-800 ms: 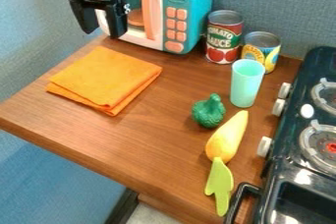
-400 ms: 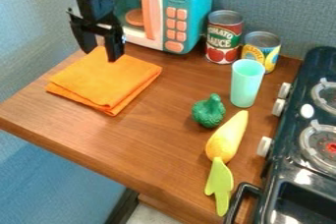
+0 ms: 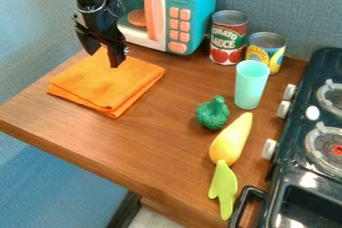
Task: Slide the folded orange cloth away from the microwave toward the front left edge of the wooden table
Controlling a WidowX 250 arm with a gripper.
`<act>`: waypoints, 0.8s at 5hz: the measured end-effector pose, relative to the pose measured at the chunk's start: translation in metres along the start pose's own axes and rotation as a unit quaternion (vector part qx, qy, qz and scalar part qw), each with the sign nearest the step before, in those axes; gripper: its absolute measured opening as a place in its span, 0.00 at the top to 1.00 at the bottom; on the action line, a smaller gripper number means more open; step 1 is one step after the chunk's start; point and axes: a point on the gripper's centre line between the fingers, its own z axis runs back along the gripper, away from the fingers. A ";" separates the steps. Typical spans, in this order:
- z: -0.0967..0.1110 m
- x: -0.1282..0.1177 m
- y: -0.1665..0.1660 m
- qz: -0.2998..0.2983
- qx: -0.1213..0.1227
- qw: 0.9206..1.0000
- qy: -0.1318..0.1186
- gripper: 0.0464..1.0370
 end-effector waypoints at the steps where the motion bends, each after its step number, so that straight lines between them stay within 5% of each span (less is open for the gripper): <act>1: -0.016 0.007 -0.004 0.008 -0.005 1.000 0.002 0.04; 2: -0.028 0.013 -0.008 0.017 -0.008 1.000 0.005 0.04; 4: -0.049 0.006 0.003 0.037 0.042 0.998 -0.009 0.04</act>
